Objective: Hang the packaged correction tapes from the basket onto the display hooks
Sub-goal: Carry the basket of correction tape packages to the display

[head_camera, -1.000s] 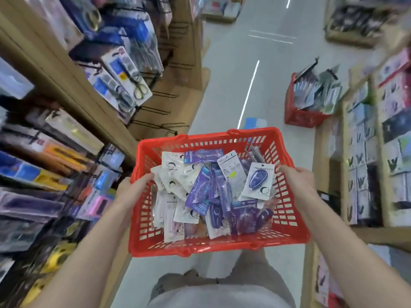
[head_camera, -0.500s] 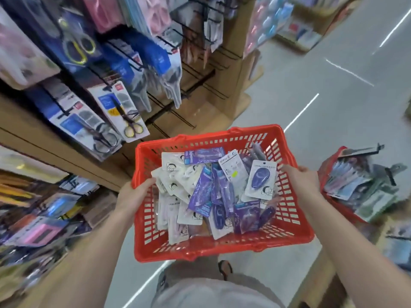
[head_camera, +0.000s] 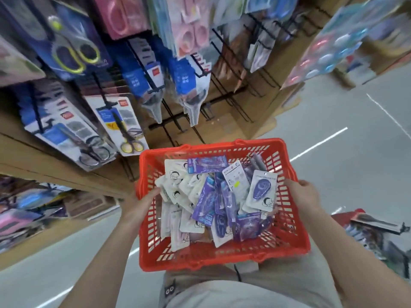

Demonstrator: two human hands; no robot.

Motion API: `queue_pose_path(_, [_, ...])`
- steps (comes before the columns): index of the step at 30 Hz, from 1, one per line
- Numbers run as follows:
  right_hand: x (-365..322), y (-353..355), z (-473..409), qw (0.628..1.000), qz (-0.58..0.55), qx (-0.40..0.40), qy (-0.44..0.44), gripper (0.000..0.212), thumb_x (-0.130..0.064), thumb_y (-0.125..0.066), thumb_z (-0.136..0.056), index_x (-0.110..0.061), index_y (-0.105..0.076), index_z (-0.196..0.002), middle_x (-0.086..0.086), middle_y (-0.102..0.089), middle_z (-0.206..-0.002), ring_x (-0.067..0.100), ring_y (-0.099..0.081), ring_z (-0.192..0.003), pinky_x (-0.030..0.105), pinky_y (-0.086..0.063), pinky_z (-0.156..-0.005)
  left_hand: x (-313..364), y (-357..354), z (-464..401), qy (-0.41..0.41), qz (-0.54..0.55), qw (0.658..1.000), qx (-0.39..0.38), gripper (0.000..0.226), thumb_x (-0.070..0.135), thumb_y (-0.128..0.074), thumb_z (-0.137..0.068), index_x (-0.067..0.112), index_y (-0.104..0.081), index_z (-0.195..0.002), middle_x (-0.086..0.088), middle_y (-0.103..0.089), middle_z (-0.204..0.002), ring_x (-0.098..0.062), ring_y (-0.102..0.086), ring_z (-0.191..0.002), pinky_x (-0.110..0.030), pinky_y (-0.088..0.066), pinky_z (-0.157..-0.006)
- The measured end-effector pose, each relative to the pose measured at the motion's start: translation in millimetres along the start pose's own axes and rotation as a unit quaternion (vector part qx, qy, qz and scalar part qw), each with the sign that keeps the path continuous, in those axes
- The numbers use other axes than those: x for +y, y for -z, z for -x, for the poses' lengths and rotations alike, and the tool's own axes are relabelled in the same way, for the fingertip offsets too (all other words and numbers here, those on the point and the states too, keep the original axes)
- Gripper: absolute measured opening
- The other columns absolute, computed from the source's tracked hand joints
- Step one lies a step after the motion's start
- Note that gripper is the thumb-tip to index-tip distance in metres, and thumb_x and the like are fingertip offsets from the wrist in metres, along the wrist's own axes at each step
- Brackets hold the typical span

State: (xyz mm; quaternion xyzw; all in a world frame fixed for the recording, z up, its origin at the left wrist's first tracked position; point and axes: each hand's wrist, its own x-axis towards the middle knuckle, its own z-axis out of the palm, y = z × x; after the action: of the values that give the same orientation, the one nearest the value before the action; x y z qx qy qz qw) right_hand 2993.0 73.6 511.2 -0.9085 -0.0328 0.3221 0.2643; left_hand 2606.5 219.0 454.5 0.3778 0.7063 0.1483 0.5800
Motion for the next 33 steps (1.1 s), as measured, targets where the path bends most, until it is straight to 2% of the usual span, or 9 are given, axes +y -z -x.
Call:
queue_pose_path(2, [-5,-9,-19,1.0,0.025,-0.008,0.011,0.022,-0.033,-0.071,-0.091,-0.012,-0.07,-0.098,0.014,-0.078,-0.091,0.035,-0.076,-0.085,0.049,-0.061,-0.087,-5,-3,0,0.009,0.014,1.0,0.014,0.042,0.05,-0.085,-0.078,0.031,-0.064,-0.108,-0.001,-0.079,-0.095,-0.024,-0.078,-0.08,-0.042,-0.063,-0.077])
queue_pose_path(6, [-7,-28,-60,0.997,0.066,-0.043,0.027,0.027,-0.034,-0.073,-0.086,-0.011,-0.074,-0.1,0.005,-0.076,-0.076,0.025,-0.074,-0.066,0.032,-0.058,-0.065,-24,-15,-2,0.034,0.03,0.998,0.045,0.039,0.055,-0.083,-0.076,0.033,-0.06,-0.099,-0.003,-0.078,-0.097,-0.028,-0.078,-0.083,-0.053,-0.062,-0.087])
queue_pose_path(11, [-14,-58,-128,0.986,0.119,-0.101,0.054,0.018,-0.029,-0.076,-0.086,-0.012,-0.072,-0.091,0.009,-0.074,-0.079,0.032,-0.074,-0.078,0.049,-0.062,-0.087,-40,-51,-12,0.081,0.058,0.989,0.111,0.06,0.054,-0.083,-0.074,0.02,-0.058,-0.117,-0.008,-0.076,-0.102,-0.032,-0.076,-0.086,-0.054,-0.061,-0.088])
queue_pose_path(16, [-9,-94,-216,0.969,0.167,-0.15,0.103,0.021,-0.036,-0.072,-0.093,-0.016,-0.069,-0.099,0.014,-0.072,-0.091,0.033,-0.07,-0.084,0.04,-0.056,-0.087,-71,-112,-34,0.12,0.074,0.976,0.164,0.06,0.056,-0.084,-0.065,0.021,-0.062,-0.109,-0.007,-0.078,-0.098,-0.032,-0.077,-0.083,-0.053,-0.061,-0.088])
queue_pose_path(18, [-7,-108,-250,0.961,0.188,-0.168,0.115,0.019,-0.035,-0.07,-0.095,-0.017,-0.065,-0.099,0.015,-0.07,-0.094,0.034,-0.069,-0.087,0.042,-0.057,-0.089,-90,-138,-43,0.136,0.084,0.971,0.18,0.051,0.051,-0.087,-0.074,0.021,-0.062,-0.108,-0.008,-0.078,-0.098,-0.032,-0.077,-0.084,-0.053,-0.061,-0.09])
queue_pose_path(20, [-3,-123,-279,0.952,0.207,-0.18,0.133,0.018,-0.033,-0.067,-0.096,-0.015,-0.065,-0.097,0.011,-0.069,-0.087,0.03,-0.067,-0.077,0.038,-0.055,-0.079,-113,-158,-55,0.156,0.092,0.964,0.194,0.051,0.047,-0.085,-0.081,0.018,-0.063,-0.116,-0.008,-0.078,-0.1,-0.032,-0.077,-0.085,-0.051,-0.061,-0.089])
queue_pose_path(23, [7,-154,-319,0.947,0.212,-0.175,0.166,0.014,-0.031,-0.067,-0.096,-0.017,-0.066,-0.095,-0.001,-0.066,-0.073,0.009,-0.057,-0.062,0.022,-0.037,-0.057,-149,-185,-85,0.176,0.103,0.958,0.202,0.054,0.048,-0.084,-0.082,0.016,-0.061,-0.119,-0.006,-0.078,-0.096,-0.03,-0.078,-0.081,-0.04,-0.06,-0.075])
queue_pose_path(27, [29,-202,-365,0.945,0.212,-0.182,0.17,0.016,-0.033,-0.069,-0.095,-0.018,-0.068,-0.095,-0.009,-0.065,-0.07,0.008,-0.06,-0.062,0.019,-0.037,-0.056,-187,-207,-143,0.181,0.107,0.96,0.186,0.05,0.044,-0.083,-0.084,0.017,-0.059,-0.119,-0.004,-0.076,-0.092,-0.027,-0.076,-0.08,-0.032,-0.054,-0.066])
queue_pose_path(33, [60,-266,-425,0.943,0.226,-0.165,0.183,0.017,-0.034,-0.068,-0.095,-0.019,-0.066,-0.09,-0.008,-0.063,-0.069,0.01,-0.058,-0.063,0.026,-0.041,-0.062,-217,-231,-221,0.177,0.089,0.965,0.169,0.059,0.051,-0.085,-0.072,0.018,-0.059,-0.113,-0.005,-0.075,-0.095,-0.029,-0.074,-0.084,-0.04,-0.057,-0.077])
